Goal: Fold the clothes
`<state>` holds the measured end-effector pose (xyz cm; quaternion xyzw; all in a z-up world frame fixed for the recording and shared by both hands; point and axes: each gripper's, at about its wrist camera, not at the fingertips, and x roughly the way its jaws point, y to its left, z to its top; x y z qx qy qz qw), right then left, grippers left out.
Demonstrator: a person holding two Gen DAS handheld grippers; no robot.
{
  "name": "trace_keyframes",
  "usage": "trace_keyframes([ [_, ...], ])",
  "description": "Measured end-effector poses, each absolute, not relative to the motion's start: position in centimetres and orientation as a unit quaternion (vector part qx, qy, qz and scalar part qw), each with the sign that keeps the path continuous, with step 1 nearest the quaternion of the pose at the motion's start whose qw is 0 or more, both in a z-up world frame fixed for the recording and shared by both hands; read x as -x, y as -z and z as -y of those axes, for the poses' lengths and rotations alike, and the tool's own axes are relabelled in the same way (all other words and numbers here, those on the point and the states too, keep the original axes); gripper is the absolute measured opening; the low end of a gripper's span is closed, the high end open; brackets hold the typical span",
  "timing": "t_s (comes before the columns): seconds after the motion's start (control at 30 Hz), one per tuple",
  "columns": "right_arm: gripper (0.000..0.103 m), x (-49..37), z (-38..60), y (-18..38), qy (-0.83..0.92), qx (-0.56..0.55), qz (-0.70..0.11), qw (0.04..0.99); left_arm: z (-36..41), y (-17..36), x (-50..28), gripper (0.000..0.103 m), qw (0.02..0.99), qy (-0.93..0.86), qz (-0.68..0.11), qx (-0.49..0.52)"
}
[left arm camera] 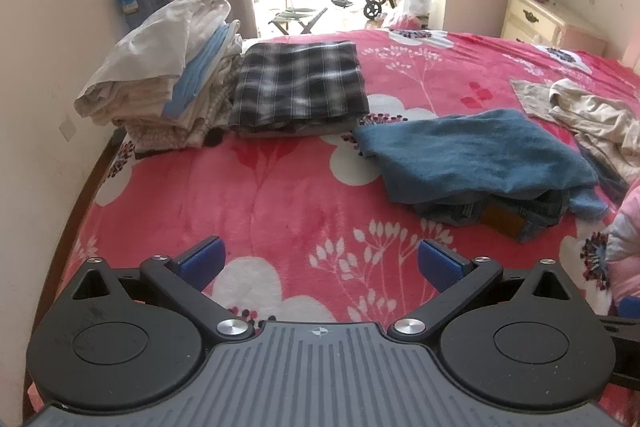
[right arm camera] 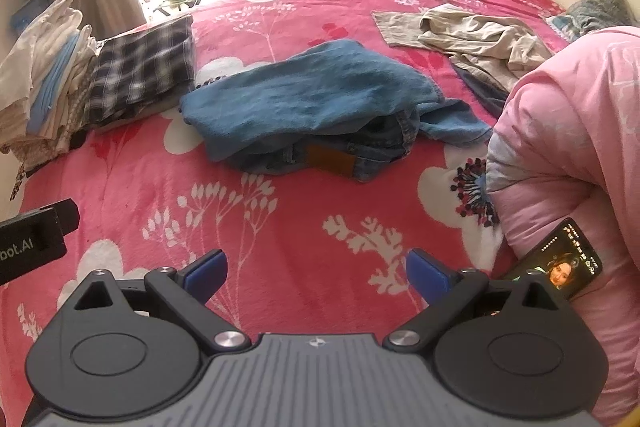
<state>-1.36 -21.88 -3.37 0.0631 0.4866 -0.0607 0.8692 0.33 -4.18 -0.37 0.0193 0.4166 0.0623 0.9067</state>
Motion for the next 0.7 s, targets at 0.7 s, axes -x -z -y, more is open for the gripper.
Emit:
trace_keyframes([
  [0.7, 0.099, 0.8, 21.4, 4.0, 0.065, -0.047, -0.489, 0.869, 4.3, 1.4, -0.5, 0.103, 0.898, -0.071, -0.432, -0.031],
])
